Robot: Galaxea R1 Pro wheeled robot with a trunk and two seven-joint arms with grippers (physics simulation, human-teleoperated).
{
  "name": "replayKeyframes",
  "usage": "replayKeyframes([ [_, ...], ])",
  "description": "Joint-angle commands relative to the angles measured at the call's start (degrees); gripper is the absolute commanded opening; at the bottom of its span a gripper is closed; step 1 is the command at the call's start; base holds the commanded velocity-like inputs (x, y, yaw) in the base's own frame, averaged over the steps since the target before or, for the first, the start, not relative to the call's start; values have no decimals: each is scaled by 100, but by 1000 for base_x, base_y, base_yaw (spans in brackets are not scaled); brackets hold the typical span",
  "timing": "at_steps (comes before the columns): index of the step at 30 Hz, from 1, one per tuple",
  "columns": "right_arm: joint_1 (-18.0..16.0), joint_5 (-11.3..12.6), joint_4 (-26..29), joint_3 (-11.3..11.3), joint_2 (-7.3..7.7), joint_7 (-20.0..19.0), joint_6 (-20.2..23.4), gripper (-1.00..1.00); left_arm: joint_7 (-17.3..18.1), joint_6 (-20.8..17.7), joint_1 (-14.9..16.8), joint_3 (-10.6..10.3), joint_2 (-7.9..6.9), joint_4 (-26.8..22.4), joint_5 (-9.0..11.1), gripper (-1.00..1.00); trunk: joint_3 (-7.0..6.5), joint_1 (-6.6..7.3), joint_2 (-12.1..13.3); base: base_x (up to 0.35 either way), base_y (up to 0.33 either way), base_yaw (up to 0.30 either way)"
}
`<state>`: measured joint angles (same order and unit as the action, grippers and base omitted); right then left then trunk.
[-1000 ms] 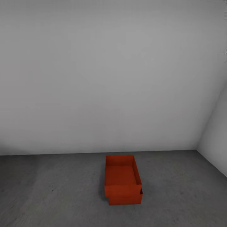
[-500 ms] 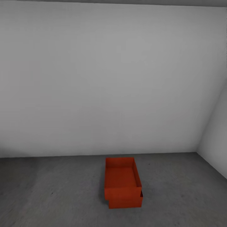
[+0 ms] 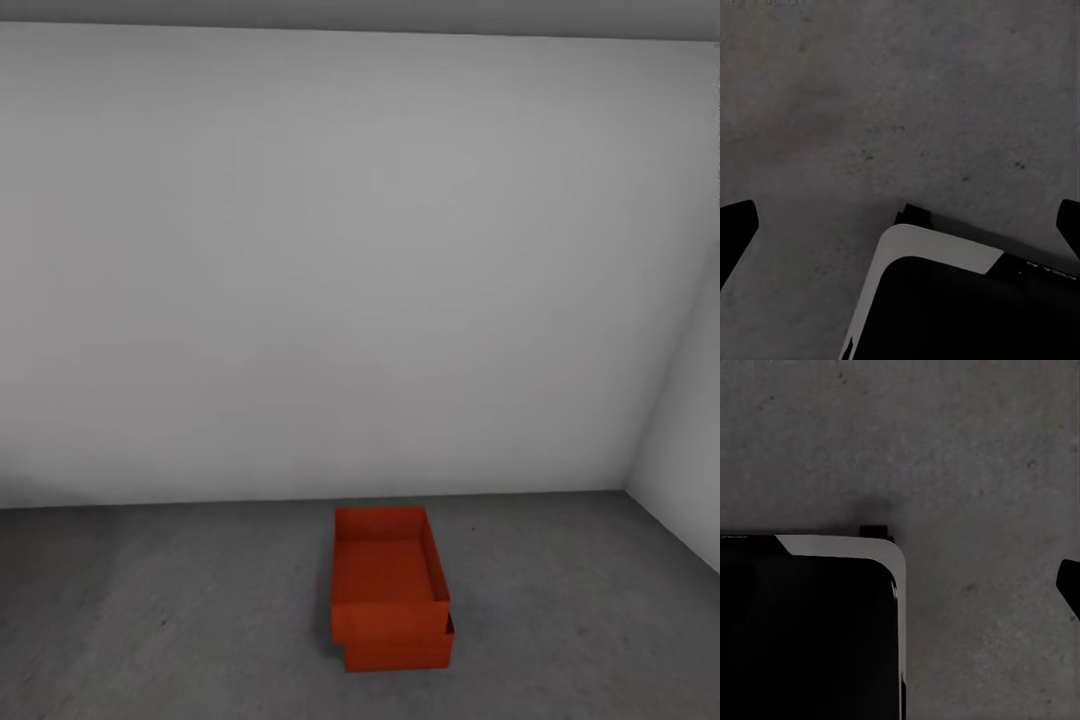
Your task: Move the two storage containers from the living room to the garage. In the garage, place one container on the floor and stack the other container on top of it (either order is fine).
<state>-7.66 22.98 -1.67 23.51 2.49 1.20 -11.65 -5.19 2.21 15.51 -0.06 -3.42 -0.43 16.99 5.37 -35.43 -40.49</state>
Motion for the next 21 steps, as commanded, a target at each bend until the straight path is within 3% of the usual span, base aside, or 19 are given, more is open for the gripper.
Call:
replayKeyframes([
  [1,-8,40,-18,48,-3,3,-27,100,-9,17,4,-3,0,5,23,100,0,-2,-7,0,0,0],
  [21,-8,52,-18,48,-3,3,-19,100,-9,17,4,-3,0,2,23,100,-186,-2,-7,0,0,0],
])
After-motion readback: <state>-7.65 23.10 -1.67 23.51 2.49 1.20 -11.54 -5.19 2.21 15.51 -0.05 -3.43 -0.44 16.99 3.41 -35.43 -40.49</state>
